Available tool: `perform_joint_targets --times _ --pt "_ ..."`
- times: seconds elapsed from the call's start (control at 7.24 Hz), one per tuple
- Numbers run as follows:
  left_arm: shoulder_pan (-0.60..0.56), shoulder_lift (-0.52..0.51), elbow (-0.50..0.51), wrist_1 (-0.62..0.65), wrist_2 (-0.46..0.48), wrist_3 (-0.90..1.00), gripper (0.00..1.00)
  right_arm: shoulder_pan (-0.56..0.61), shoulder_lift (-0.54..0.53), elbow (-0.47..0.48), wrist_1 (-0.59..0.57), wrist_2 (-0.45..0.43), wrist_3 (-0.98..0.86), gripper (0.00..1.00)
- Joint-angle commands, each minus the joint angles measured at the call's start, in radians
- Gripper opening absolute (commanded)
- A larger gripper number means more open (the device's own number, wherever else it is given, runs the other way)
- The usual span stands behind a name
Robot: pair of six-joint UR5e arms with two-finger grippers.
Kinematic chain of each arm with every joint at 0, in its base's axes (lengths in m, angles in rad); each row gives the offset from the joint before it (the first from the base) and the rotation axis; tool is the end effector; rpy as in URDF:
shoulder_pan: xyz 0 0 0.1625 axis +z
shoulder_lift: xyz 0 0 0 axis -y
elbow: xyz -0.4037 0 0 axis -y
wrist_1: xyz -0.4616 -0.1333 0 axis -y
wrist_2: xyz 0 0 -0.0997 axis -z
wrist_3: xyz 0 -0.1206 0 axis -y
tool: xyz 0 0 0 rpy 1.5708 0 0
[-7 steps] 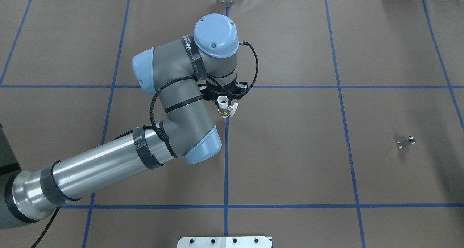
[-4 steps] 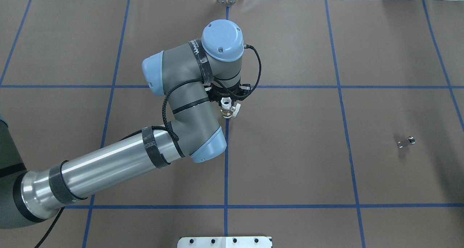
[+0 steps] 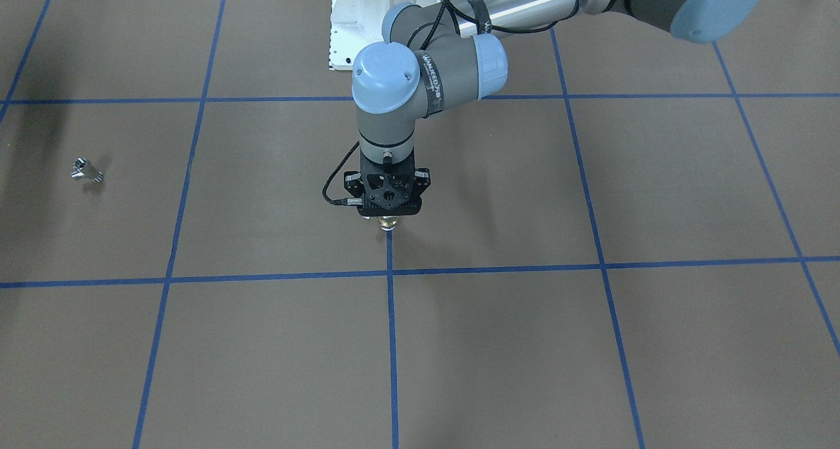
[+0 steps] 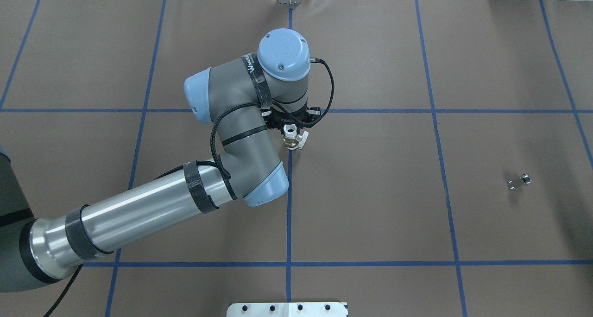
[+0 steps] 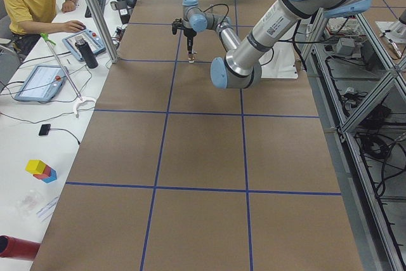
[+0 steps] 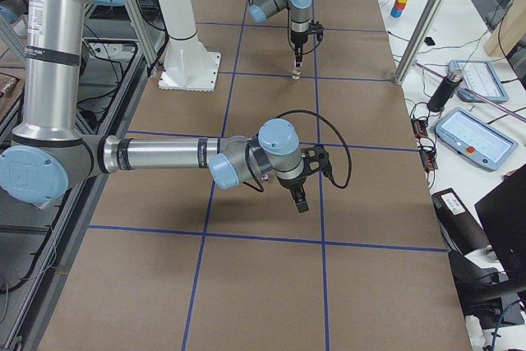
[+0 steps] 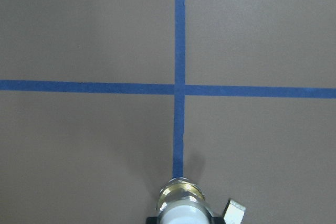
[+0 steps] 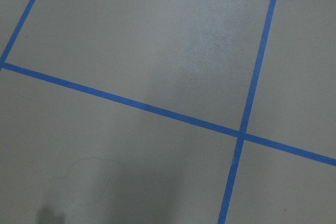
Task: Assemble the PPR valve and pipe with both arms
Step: 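Carry the white fitting with the left gripper to the table center, then set the fitting upright, open the left gripper and withdraw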
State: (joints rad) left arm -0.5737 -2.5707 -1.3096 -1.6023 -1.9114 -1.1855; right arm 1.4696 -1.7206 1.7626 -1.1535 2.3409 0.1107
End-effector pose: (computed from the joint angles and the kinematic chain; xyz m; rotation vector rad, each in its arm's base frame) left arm 0.6480 -0.5295 0.0820 0.0647 0.8253 -0.0464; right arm -0.0043 -0.5310 0.5757 0.3537 -0.7980 -0.1679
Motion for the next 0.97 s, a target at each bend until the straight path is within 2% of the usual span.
perform_joint_targets --times 0.0,0.28,0.41,0.55,0.69,0.83 --pt "0.0 0.004 -0.007 -0.001 0.009 0.007 1.0 0.0 -0.002 0.0 0.0 0.002 0.0 0.99" --pt "0.0 0.001 -0.032 0.011 0.014 0.01 1.0 0.0 -0.004 0.002 0.0 0.002 0.001 0.99" --pt "-0.014 0.035 -0.134 0.053 0.008 0.041 1.0 0.0 -0.004 0.002 0.002 0.003 0.001 0.99" --pt "-0.031 0.088 -0.272 0.156 0.008 0.111 1.0 0.0 -0.004 0.002 0.002 0.005 0.004 0.99" --pt "-0.035 0.23 -0.485 0.223 0.008 0.185 1.0 0.0 -0.005 0.009 0.003 0.008 0.042 0.99" --pt "-0.057 0.391 -0.678 0.237 0.006 0.27 1.0 -0.006 -0.005 0.027 0.012 0.009 0.105 0.99"
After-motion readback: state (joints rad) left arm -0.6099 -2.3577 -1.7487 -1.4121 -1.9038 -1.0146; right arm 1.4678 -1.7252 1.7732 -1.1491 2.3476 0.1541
